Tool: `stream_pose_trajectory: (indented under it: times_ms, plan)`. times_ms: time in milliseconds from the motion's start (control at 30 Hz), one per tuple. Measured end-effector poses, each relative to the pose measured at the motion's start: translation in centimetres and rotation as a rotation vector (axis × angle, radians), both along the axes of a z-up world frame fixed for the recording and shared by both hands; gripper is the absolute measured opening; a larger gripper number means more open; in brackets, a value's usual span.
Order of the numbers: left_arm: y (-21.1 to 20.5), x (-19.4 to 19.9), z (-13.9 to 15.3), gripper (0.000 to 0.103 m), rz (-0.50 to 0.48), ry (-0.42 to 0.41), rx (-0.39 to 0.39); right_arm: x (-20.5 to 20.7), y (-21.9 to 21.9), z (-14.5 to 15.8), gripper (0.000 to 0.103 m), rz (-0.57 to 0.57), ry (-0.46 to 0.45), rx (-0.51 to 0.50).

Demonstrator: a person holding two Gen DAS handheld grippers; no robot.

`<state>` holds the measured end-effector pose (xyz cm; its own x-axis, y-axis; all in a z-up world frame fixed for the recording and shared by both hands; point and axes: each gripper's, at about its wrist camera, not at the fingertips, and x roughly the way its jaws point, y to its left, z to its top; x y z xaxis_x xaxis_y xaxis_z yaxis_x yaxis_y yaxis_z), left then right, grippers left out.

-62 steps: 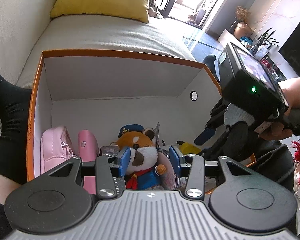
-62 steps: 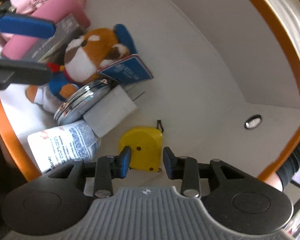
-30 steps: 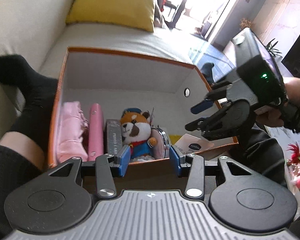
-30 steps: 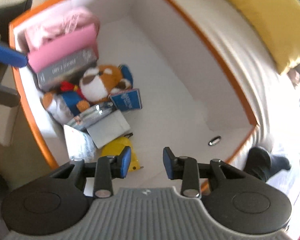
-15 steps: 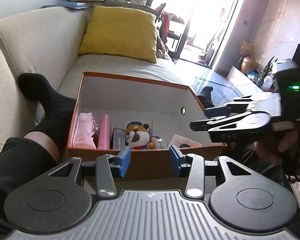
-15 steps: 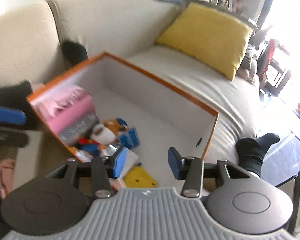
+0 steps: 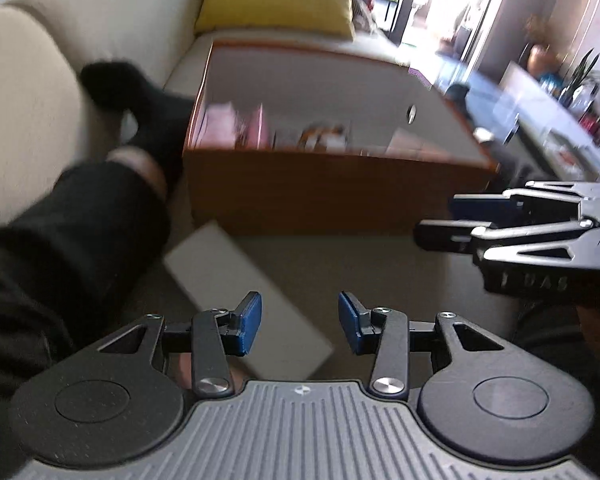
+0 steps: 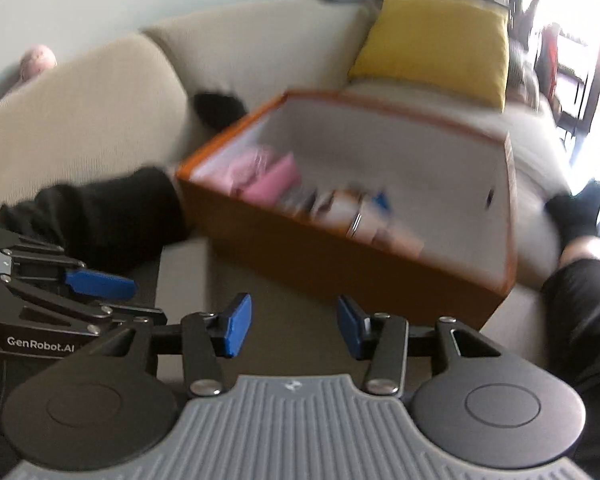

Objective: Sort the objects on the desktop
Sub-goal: 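Withdraw both grippers from the box toward the items on the sofa, then grasp the pink handheld fan with the left gripper while the right gripper grasps the white rectangular box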

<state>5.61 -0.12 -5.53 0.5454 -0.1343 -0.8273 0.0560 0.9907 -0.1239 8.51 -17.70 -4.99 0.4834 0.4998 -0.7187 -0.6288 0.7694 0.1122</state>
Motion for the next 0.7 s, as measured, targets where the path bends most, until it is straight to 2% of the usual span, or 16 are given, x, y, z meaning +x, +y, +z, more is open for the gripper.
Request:
stream_pose_trajectory:
  times_ms: [200,300,700]
  plan:
    - [0.2,-1.8,-2.2,0.05,0.024,0.081,0.033,-1.1,2.2,-3.7,0.05,0.0,0.086,-0.12]
    - [0.3,-2.5,-2.7,0.05,0.037,0.093,0.04,-2.1,3.1,-4.6,0.05,0.037,0.137,-0.105]
    - [1.4,-4.0,-3.8,0.05,0.043,0.132,0.018,-3.7,4.5,-5.8,0.05,0.142,0.194,-0.087]
